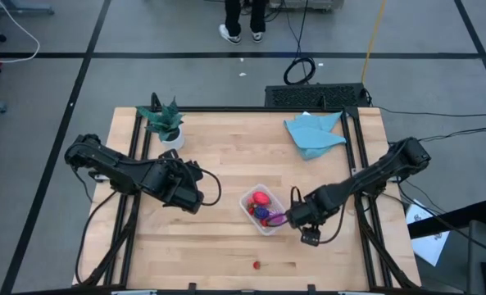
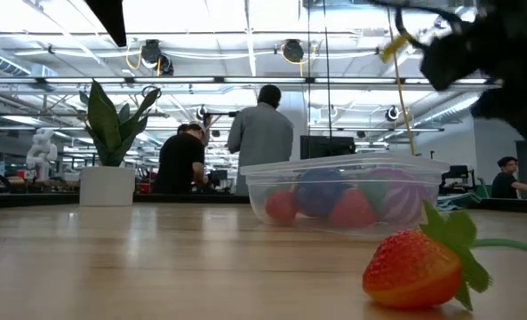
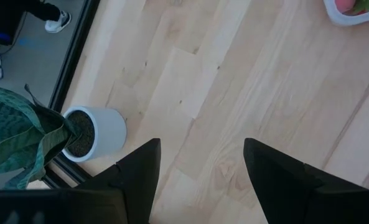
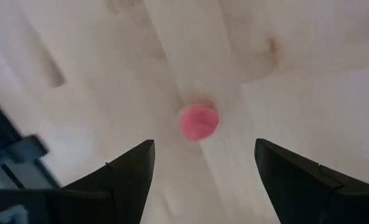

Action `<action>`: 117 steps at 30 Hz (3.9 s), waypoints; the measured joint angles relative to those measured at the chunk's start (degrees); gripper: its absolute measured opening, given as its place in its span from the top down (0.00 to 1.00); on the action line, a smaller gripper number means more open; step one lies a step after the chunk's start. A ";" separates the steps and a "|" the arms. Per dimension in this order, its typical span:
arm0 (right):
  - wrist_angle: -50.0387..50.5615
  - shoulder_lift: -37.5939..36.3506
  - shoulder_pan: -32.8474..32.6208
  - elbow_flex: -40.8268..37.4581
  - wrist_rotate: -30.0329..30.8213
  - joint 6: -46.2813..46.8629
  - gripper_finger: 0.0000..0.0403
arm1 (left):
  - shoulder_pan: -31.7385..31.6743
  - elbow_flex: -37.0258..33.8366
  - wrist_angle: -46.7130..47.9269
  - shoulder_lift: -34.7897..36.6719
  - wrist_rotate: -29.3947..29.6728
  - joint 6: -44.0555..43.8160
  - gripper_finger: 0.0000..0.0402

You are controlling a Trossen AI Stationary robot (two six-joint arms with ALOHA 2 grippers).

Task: Pick and placing Produce into tupperware
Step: Put the peach into the transparent container

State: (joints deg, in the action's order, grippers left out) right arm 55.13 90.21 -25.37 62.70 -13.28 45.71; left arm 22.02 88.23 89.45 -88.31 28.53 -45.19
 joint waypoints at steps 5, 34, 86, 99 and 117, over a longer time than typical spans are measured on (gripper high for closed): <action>-6.49 0.02 -0.18 -7.52 -0.26 1.62 0.33 | -0.01 0.00 -0.22 0.00 0.00 -0.04 0.41; -14.85 0.02 3.54 -11.50 0.18 -1.11 0.33 | -0.01 0.00 -1.25 0.00 -0.09 -0.08 0.41; -30.38 -7.24 -6.39 -11.42 19.59 17.32 0.33 | 3.26 0.00 -5.46 0.00 0.52 0.46 0.41; -29.94 -6.00 -11.23 -5.28 21.33 25.33 0.36 | 3.26 0.00 -5.48 0.00 0.57 1.51 0.41; -14.60 2.93 -12.35 4.20 22.03 30.05 0.42 | 3.30 0.00 -5.33 0.00 1.11 2.84 0.41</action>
State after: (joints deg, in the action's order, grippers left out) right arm 40.52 93.14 -37.73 66.89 8.75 75.76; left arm 25.32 88.23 84.12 -88.31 29.65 -42.35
